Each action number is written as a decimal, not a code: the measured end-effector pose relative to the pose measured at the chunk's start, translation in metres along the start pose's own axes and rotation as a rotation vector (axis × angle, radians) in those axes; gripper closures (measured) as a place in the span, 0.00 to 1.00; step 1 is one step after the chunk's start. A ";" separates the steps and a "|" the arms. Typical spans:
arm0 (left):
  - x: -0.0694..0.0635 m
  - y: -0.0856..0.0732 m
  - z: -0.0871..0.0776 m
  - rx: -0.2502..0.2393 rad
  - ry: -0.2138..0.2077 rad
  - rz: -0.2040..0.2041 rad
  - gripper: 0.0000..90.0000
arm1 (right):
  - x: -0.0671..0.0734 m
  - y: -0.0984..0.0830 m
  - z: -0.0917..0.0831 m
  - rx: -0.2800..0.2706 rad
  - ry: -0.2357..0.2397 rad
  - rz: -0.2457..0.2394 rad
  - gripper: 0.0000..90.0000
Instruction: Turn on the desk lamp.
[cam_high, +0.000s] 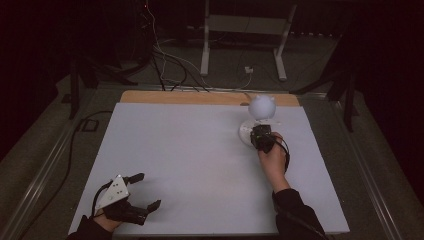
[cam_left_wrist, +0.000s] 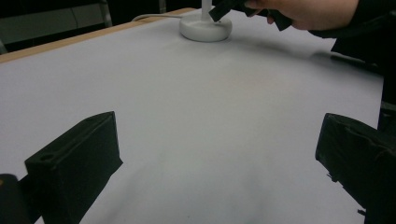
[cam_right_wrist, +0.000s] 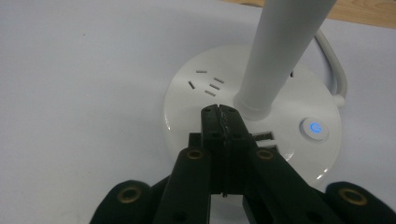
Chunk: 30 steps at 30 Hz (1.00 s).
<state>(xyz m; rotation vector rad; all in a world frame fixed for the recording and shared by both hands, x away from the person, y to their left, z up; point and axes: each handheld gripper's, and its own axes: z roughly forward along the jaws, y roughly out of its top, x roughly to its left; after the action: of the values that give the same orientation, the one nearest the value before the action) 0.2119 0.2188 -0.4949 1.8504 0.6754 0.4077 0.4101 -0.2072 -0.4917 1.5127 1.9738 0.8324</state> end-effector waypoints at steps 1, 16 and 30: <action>0.000 0.000 0.000 0.002 0.001 0.002 0.01 | 0.000 0.000 0.000 0.001 0.001 0.001 1.00; 0.000 0.000 0.000 0.004 -0.002 0.003 0.01 | 0.006 -0.002 0.004 0.006 -0.010 -0.040 1.00; 0.000 -0.001 0.000 0.004 -0.004 0.004 0.01 | -0.001 -0.008 0.003 -0.008 -0.021 -0.054 1.00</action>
<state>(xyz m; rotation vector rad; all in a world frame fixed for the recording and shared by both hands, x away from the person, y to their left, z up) 0.2118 0.2185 -0.4956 1.8561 0.6701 0.4051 0.4067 -0.2092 -0.4994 1.4518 1.9845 0.7976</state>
